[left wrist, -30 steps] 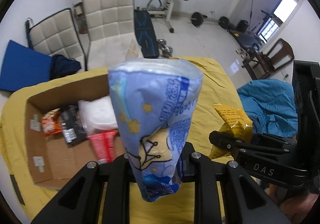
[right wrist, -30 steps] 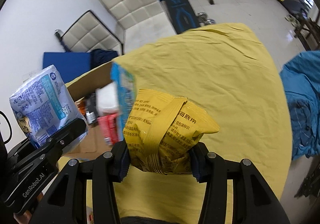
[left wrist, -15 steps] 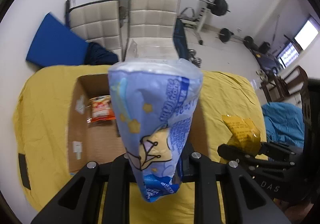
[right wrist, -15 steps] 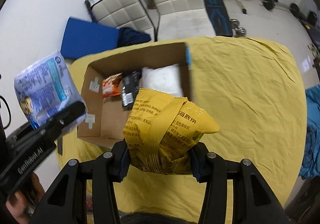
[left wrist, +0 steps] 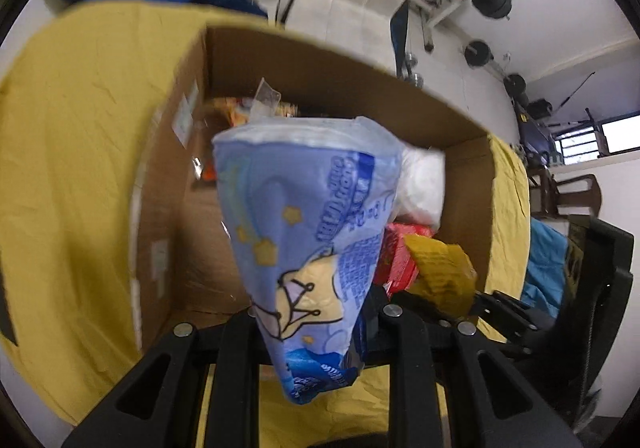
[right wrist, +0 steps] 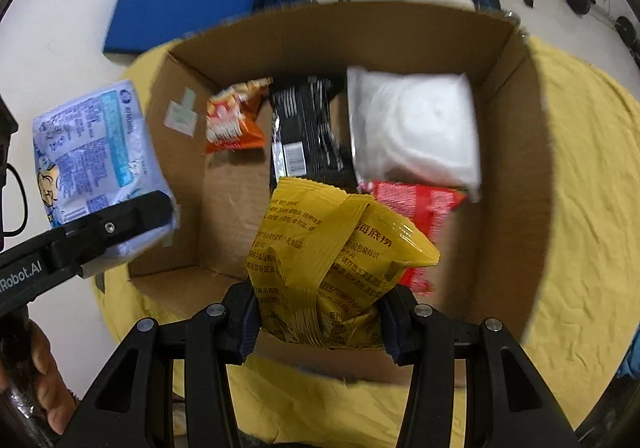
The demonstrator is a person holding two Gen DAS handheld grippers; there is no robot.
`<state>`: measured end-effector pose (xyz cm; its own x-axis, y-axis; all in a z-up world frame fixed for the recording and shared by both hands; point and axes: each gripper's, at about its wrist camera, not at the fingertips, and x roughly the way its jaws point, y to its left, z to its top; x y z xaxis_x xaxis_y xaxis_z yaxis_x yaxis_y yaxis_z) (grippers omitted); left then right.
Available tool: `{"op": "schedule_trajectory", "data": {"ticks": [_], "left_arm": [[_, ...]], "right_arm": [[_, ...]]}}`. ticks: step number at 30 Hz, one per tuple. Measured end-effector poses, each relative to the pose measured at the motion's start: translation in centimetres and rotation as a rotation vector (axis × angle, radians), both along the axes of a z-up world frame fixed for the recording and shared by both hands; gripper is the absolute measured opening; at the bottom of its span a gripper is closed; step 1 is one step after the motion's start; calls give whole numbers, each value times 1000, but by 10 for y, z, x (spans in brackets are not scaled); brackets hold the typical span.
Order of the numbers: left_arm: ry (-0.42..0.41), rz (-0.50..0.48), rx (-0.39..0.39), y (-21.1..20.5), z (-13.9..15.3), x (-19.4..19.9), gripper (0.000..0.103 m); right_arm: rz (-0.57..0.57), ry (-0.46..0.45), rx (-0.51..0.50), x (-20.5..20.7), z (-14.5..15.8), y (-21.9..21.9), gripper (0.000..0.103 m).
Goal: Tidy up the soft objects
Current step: 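Carry both packs over the box and lower them inside, then open both tools and lift them out of the box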
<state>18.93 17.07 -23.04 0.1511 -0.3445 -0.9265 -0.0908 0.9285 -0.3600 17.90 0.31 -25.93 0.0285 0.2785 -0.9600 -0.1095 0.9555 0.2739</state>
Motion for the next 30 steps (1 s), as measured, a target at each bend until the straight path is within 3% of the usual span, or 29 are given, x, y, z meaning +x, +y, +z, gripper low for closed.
{"op": "schedule_trajectory", "data": {"ticks": [5, 11, 16, 22, 25, 30], "left_arm": [[138, -25, -73, 0, -48, 10, 19], [245, -97, -55, -10, -87, 17, 20], [323, -127, -54, -16, -110, 15, 28], [359, -119, -27, -10, -122, 8, 41], [349, -125, -9, -2, -122, 10, 52], [298, -119, 12, -4, -103, 14, 69]], "right_arm": [[16, 56, -17, 9, -38, 16, 51], [26, 120, -27, 14, -72, 23, 52], [40, 141, -33, 18, -88, 28, 52], [63, 145, -55, 22, -96, 38, 54], [65, 144, -52, 21, -97, 45, 67], [66, 123, -60, 20, -87, 44, 73]]}}
